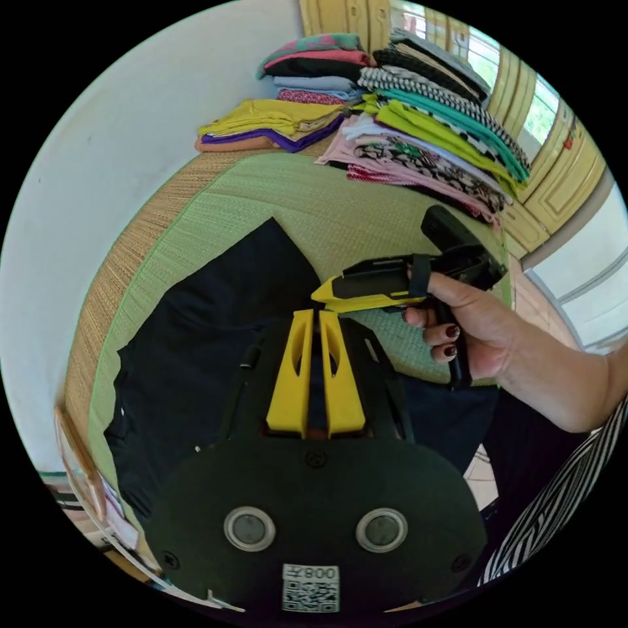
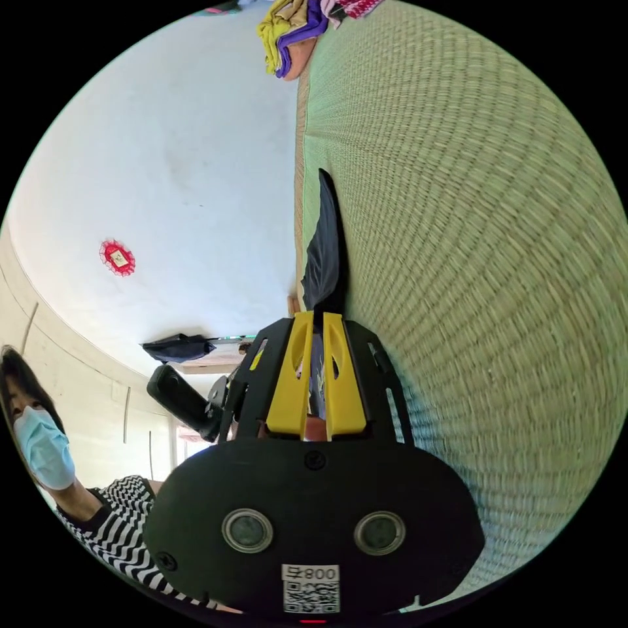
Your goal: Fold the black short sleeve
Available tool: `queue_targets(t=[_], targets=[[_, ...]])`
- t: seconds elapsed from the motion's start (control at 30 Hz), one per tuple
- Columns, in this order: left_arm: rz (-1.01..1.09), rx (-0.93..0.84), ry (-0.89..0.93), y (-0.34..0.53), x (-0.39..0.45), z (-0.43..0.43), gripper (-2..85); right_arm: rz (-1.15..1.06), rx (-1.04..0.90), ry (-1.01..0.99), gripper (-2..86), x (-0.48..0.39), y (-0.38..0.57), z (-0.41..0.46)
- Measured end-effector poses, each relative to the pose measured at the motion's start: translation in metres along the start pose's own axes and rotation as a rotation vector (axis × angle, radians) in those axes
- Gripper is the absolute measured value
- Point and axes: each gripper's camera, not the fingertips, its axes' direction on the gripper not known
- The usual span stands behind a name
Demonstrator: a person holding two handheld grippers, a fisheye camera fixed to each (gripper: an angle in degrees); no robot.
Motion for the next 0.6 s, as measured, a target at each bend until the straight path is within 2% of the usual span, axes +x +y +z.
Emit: queue_targets(t=[0.1,0.23,0.4,0.5,0.6], targets=[[-0.107,0.074,0.11,-0.007,-0.035,-0.012,4.8,-0.045,-0.004,0.022,2.5,-0.009,-0.003,0.001],[-0.17,0.032,0.183,-0.045,-0.07,0.014,7.0,-0.096,0.0,0.063,2.0,-0.023,-0.007,0.001],[-0.161,-0.05,0.131,-0.09,-0.085,0.052,7.8,-0.175,-0.015,0.115,1.5,-0.043,-0.014,-0.001],[-0.128,-0.133,0.029,-0.102,-0.088,0.075,8.0,-0.184,-0.014,0.116,1.4,-0.053,-0.019,-0.003],[-0.099,-0.119,-0.003,-0.099,-0.094,0.082,6.8,-0.193,-0.012,0.121,1.3,-0.064,-0.024,-0.005]])
